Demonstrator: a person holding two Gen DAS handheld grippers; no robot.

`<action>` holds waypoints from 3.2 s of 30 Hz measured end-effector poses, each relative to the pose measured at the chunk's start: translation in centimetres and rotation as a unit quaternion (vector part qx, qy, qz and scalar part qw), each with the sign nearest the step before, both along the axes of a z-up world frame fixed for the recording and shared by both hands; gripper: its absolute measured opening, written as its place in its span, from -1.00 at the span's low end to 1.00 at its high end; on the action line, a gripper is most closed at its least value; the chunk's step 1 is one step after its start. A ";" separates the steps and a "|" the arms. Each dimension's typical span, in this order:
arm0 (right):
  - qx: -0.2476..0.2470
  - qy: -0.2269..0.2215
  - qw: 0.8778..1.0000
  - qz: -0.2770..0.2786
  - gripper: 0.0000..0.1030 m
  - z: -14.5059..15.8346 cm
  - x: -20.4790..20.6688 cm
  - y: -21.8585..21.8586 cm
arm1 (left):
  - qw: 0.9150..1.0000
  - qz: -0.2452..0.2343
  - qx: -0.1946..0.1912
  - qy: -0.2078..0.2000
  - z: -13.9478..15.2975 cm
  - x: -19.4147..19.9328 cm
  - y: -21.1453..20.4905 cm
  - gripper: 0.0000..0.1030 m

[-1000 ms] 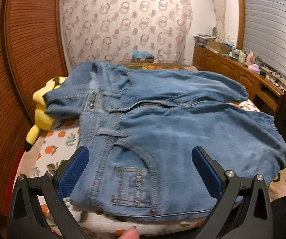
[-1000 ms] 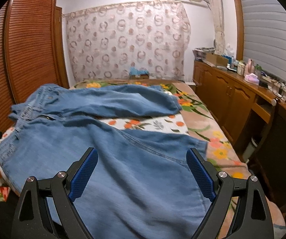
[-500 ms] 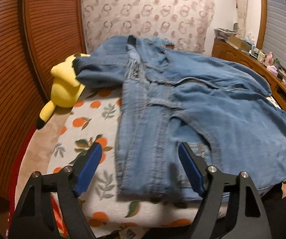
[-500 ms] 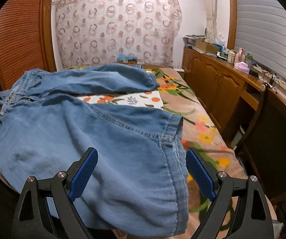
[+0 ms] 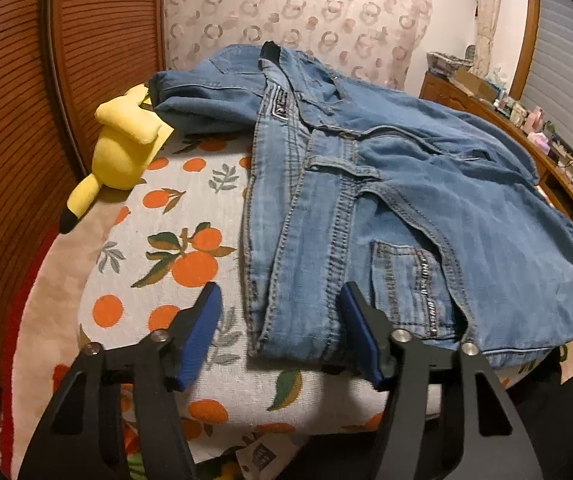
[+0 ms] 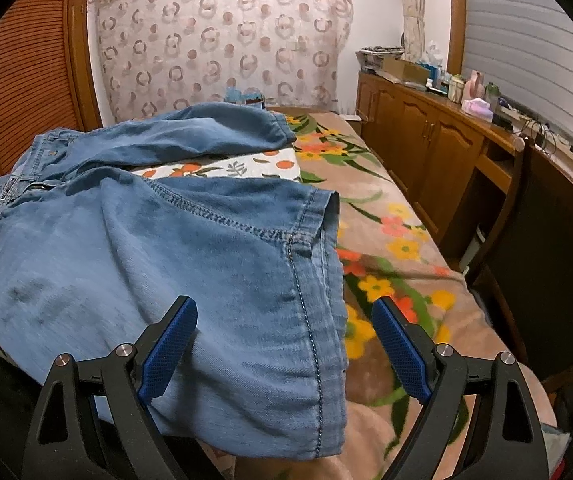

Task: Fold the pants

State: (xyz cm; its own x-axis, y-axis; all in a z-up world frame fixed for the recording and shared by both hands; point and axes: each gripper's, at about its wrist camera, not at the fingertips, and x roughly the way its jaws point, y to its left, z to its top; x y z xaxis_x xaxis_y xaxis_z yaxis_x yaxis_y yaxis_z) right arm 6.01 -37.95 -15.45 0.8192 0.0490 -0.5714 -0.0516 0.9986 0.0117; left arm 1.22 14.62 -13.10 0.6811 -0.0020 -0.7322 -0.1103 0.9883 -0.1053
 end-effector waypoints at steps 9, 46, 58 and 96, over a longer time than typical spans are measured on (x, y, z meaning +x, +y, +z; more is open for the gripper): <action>0.013 0.009 1.000 0.000 0.70 -0.3 1.1 -1.3 | 1.000 0.002 -0.014 -0.009 0.1 -0.3 -0.3 -0.14; -0.001 -0.101 0.993 0.063 -0.88 8.2 3.2 -0.2 | 0.981 -0.069 0.024 -0.178 13.8 4.5 -5.0 -0.74; -0.049 -0.073 0.989 0.120 -0.88 6.1 11.6 4.7 | 0.987 -0.074 0.048 -0.131 12.1 10.1 -4.5 -1.00; -0.021 0.011 0.998 0.063 -0.02 6.7 4.7 0.3 | 0.999 -0.045 -0.016 0.013 0.2 -0.3 0.7 0.00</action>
State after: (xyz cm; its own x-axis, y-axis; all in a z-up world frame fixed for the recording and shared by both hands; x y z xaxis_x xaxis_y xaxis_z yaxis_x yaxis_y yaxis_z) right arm 10.70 -37.62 -8.73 0.7951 0.1272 -0.5930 -0.1775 0.9838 -0.0269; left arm 0.97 15.31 -12.91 0.6580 -0.0864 -0.7481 -0.0242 0.9905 -0.1357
